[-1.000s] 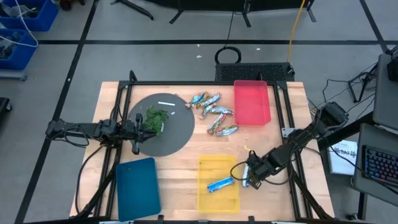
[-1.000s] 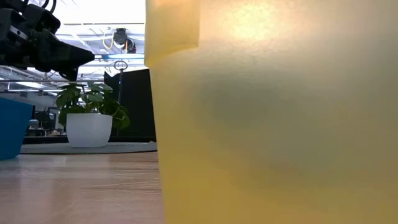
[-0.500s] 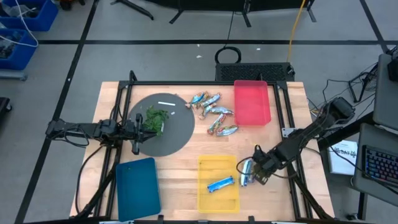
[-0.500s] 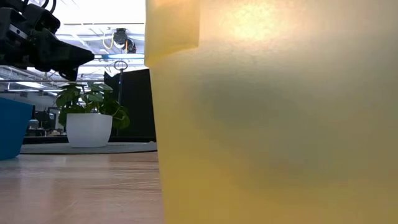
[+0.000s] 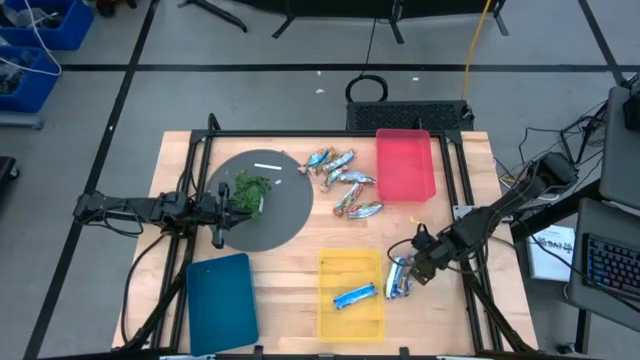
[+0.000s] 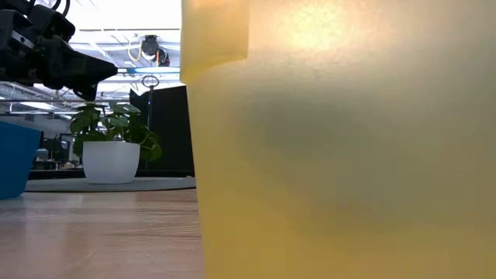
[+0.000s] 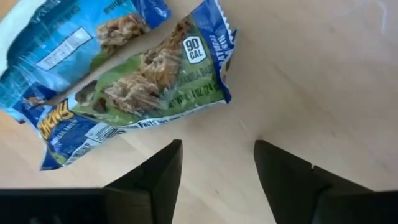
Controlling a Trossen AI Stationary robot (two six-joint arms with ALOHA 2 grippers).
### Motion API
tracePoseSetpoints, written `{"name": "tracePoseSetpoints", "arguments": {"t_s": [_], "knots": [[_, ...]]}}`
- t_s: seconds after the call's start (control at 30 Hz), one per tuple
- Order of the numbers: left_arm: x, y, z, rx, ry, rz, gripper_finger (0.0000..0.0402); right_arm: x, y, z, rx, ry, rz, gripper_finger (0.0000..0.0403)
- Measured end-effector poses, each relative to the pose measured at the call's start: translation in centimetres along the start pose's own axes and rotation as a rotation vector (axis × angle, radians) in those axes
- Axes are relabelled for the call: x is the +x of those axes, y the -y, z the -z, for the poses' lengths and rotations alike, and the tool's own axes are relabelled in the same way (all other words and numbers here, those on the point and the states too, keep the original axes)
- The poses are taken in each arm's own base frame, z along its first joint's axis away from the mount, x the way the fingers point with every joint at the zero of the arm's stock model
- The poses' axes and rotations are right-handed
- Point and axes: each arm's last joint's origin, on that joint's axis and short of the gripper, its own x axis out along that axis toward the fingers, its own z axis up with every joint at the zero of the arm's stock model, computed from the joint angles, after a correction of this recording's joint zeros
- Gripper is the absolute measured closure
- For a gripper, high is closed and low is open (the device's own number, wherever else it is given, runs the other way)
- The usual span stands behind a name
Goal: Pick and place Granola Bars by type
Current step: Put the green snack into the yellow bin
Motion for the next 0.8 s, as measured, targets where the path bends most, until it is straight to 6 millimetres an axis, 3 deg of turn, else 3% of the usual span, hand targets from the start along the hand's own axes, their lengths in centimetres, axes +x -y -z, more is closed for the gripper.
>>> {"name": "tracePoseSetpoints", "arguments": {"t_s": [0.3, 0.8], "knots": [[0.0, 0.0, 0.0, 0.0, 0.002, 0.0, 0.0355, -1.5, 0.2, -1.0, -0.011, 0.206, -0.073, 0.0223], [0.0, 0.0, 0.0, 0.001, -0.001, 0.001, 0.0355, -1.8, -0.2, -2.1, -0.043, 0.271, -0.112, 0.0227]]}}
